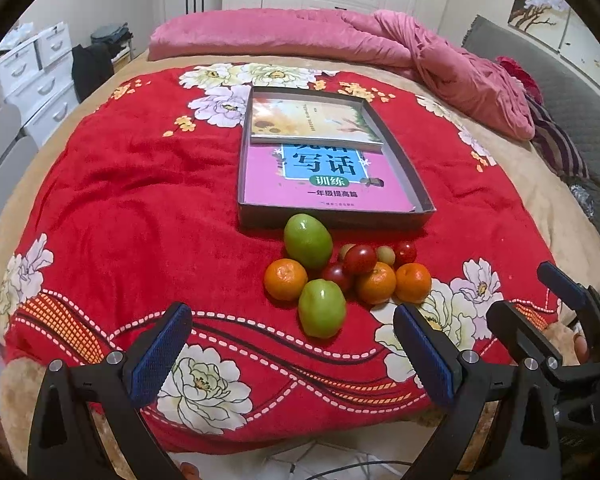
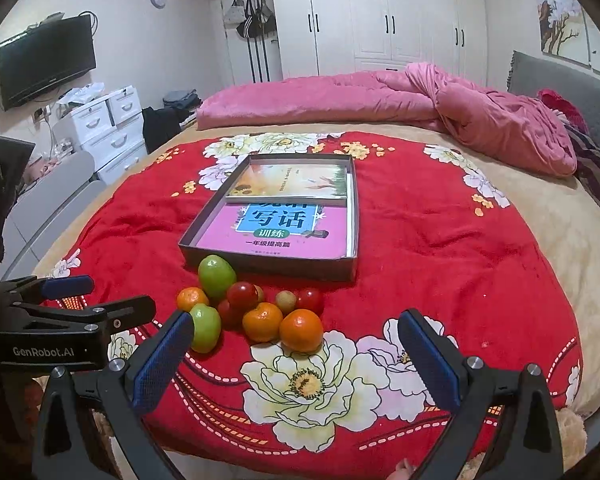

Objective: Organize fruits
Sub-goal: 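Move both tools toward the fruit pile beside the tray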

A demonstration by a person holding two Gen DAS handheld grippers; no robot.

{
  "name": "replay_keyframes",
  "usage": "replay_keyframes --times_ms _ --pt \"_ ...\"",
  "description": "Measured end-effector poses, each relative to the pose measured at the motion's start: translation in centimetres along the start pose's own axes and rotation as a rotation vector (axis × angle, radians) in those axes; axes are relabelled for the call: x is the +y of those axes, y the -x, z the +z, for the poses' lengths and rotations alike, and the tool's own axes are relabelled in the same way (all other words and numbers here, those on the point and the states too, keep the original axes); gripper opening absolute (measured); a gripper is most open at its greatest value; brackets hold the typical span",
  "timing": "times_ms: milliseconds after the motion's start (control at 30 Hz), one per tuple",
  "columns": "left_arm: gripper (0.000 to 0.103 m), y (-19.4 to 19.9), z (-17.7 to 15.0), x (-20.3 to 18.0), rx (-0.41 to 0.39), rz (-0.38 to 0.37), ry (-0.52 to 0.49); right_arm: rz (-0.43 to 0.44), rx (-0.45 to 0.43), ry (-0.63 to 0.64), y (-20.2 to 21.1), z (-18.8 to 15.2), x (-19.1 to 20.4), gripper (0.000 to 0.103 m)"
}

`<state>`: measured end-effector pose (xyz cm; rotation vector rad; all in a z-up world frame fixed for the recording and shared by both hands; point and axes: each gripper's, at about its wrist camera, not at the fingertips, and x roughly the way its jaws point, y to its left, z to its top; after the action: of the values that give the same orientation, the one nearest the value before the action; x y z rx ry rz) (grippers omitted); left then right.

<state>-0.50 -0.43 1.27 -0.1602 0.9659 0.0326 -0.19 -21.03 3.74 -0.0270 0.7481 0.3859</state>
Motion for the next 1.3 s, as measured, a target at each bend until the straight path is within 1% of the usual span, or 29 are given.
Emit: replay_keyframes --times_ms 867,1167,1300 --pt "0.101 0.54 0.20 -0.33 -0.005 -0.019 -0.007 -0.002 -0.008 -0.011 0.25 0.02 -0.07 0.103" --pt "0.101 0.15 0.11 -0.16 0.015 -0.031 0.003 -0.006 0.005 -0.022 -0.03 0.00 -0.50 0.103" --pt "0.101 -0.34 -0.03 0.00 0.039 -0.058 0.008 -0.011 0.016 -0.013 -0.52 -0.11 -0.47 0.103"
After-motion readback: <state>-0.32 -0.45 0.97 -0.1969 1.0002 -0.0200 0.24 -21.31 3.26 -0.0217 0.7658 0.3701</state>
